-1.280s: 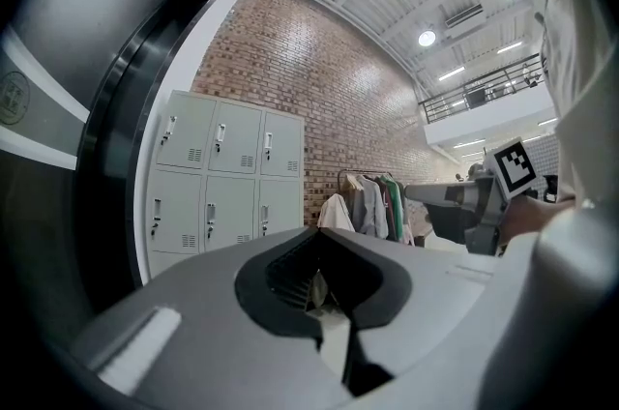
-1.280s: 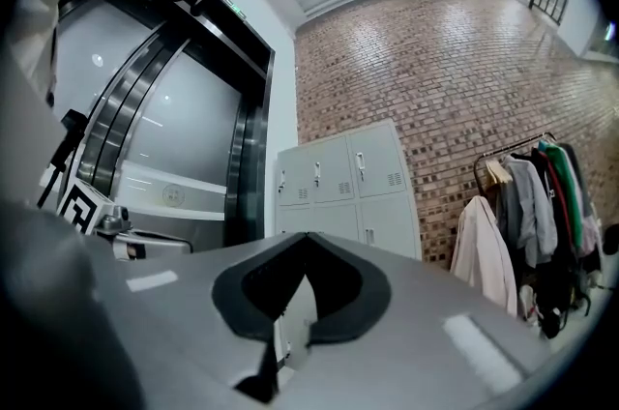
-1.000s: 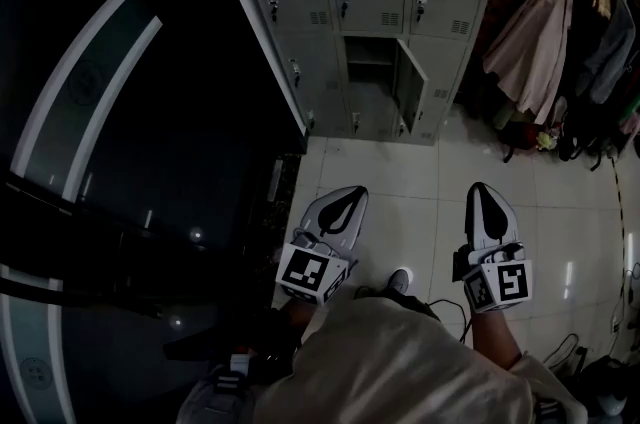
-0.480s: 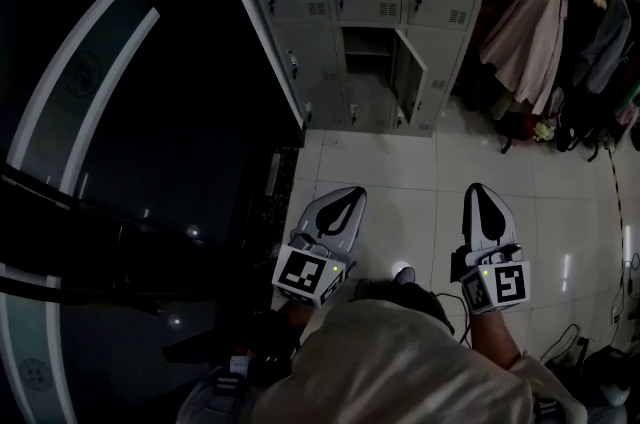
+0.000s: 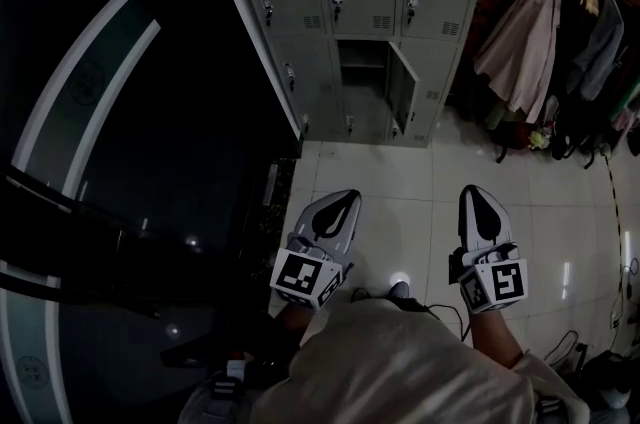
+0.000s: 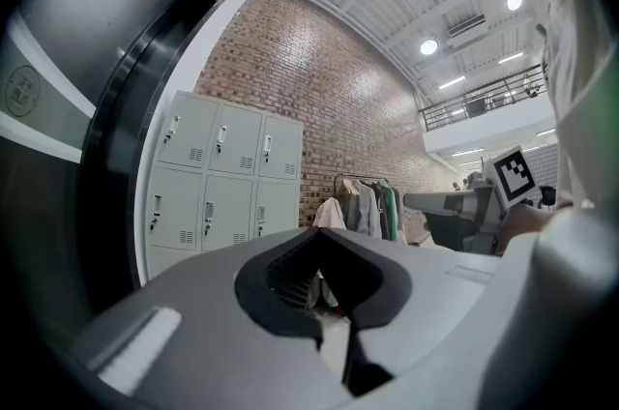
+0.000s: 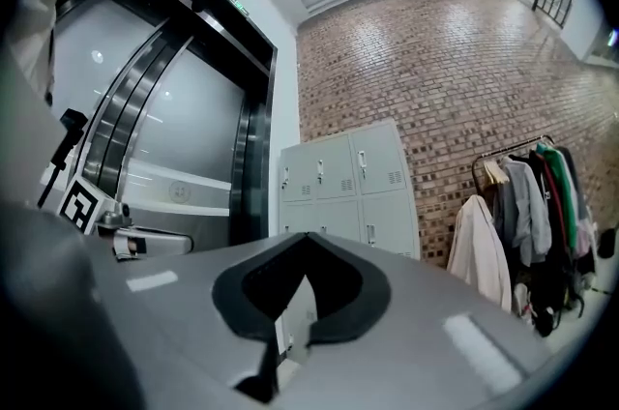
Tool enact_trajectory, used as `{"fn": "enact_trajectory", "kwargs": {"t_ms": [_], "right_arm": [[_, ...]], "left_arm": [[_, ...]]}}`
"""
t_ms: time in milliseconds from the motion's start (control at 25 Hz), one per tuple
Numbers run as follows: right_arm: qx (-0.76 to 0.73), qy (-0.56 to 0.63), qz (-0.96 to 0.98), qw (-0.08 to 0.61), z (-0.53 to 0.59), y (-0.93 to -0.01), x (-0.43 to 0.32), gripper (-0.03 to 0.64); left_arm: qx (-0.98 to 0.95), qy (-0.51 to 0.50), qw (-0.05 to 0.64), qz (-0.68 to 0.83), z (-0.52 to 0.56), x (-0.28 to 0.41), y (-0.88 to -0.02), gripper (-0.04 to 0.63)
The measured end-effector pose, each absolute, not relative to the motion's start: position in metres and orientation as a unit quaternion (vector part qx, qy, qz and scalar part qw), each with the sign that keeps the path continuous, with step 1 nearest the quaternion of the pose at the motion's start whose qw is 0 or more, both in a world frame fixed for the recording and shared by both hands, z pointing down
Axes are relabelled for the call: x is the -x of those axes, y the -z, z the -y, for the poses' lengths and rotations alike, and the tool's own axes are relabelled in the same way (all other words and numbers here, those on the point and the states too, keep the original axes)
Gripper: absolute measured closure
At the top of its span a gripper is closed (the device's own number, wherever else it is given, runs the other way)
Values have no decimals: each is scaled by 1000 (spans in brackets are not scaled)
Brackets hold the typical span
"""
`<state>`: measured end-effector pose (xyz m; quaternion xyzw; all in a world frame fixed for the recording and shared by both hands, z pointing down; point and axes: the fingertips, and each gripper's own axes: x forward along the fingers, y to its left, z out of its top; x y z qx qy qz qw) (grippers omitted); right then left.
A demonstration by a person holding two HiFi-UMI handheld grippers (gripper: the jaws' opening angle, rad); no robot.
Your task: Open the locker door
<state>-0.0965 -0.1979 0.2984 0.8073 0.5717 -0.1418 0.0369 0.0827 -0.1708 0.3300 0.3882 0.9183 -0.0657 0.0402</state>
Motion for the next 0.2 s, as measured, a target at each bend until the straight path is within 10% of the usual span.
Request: {"fn": "enact_trajectory", "kwargs": {"t_ms": [200], "right_arm": [[-812, 142, -564, 38, 205, -297, 98, 617]], "left_arm": [[-391, 51, 36, -918, 180, -79, -335, 560]]}}
